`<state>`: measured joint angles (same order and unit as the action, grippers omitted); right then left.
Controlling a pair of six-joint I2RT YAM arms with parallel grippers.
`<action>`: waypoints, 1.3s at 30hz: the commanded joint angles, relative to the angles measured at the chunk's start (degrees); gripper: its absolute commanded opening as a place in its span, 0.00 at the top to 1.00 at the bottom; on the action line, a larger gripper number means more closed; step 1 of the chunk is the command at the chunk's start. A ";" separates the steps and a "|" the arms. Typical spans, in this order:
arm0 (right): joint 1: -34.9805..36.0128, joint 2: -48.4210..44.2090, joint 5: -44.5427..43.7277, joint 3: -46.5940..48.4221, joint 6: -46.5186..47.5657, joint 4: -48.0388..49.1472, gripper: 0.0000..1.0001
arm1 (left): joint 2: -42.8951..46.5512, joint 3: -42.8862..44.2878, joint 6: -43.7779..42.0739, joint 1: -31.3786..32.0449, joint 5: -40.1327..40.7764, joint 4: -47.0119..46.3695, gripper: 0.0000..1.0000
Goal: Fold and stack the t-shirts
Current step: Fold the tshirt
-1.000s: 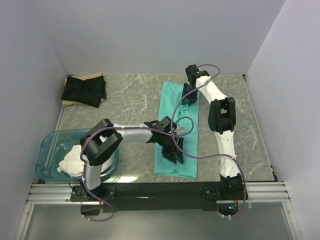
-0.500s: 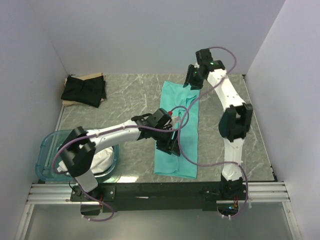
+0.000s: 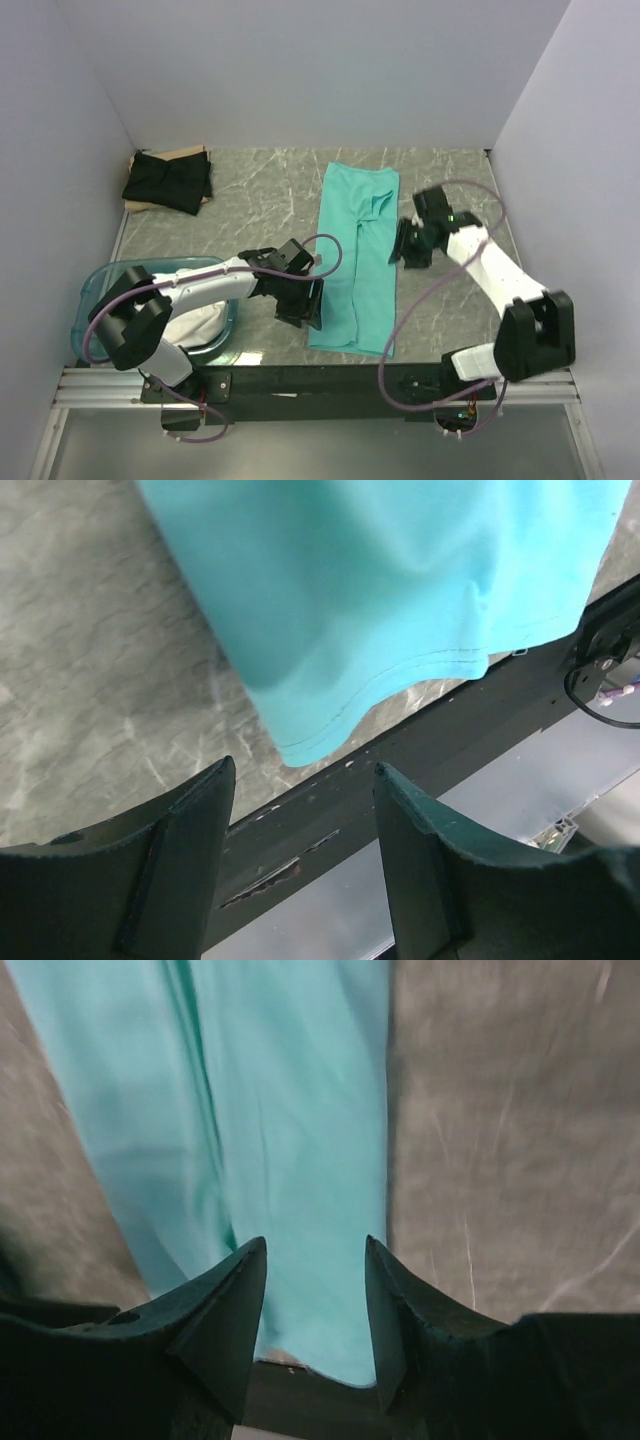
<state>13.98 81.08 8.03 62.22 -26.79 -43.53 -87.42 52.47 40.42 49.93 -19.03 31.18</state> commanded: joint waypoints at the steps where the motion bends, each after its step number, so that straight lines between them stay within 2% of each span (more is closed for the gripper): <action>1: 2.98 -9.26 1.11 -8.93 -3.53 2.31 0.49 | 2.69 -1.14 1.59 -0.71 0.66 -1.47 0.36; 8: 11.24 -20.33 1.29 -24.05 -11.26 0.73 0.49 | 0.50 -1.49 0.71 -1.59 -1.80 -3.14 0.34; 14: 16.08 -24.91 2.25 -30.74 -16.01 0.37 0.49 | -1.61 -1.58 0.18 -1.59 -4.00 -3.49 0.34; 23: 20.38 -24.04 3.92 -34.70 -17.42 0.64 0.49 | -2.85 -3.25 2.02 -1.51 -4.00 -4.02 0.35; 33: 21.79 -22.54 5.24 -36.73 -18.21 2.48 0.50 | -4.43 -4.13 3.17 -0.89 -6.11 -6.66 0.35; 36: 22.15 -21.84 5.68 -37.17 -18.48 3.45 0.52 | -4.60 -4.21 3.34 -0.71 -6.20 -6.83 0.35; 39: 22.41 -21.23 5.94 -37.60 -18.39 3.80 0.59 | -4.78 -4.22 3.52 -0.45 -6.29 -7.01 0.35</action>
<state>35.75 59.33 13.28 25.41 -44.42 -41.23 -91.79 48.47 43.22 49.01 -24.18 25.87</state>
